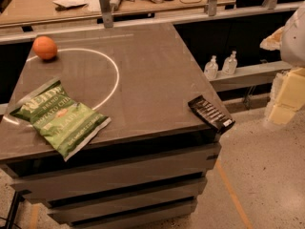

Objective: Move rxbar chocolate near green jalapeno chip bag

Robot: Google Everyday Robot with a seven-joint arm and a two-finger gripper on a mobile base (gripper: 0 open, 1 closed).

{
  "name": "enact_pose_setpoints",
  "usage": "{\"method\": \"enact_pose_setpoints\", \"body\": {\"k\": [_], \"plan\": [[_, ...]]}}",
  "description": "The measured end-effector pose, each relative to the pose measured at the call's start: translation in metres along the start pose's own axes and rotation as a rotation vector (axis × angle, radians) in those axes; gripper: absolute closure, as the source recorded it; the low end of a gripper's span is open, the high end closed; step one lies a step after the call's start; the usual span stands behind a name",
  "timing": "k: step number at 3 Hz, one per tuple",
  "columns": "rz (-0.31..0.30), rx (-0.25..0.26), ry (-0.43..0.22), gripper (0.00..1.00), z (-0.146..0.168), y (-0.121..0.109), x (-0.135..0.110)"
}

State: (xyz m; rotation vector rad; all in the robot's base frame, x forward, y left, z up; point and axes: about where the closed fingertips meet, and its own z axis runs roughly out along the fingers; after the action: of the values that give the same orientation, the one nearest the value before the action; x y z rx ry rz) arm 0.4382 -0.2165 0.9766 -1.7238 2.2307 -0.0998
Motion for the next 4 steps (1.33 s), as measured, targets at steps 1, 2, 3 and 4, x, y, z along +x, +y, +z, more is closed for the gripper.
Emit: {"method": "enact_pose_setpoints", "body": {"k": [1, 2, 3, 4], "plan": [[0.0, 0.0, 0.0, 0.0, 0.0, 0.0, 0.0], [-0.042, -0.025, 0.013, 0.0, 0.013, -0.002, -0.017], [-0.079, -0.057, 0.004, 0.0, 0.042, -0.012, -0.041], [-0.078, -0.109, -0.005, 0.0, 0.074, -0.015, -0.055]]}}
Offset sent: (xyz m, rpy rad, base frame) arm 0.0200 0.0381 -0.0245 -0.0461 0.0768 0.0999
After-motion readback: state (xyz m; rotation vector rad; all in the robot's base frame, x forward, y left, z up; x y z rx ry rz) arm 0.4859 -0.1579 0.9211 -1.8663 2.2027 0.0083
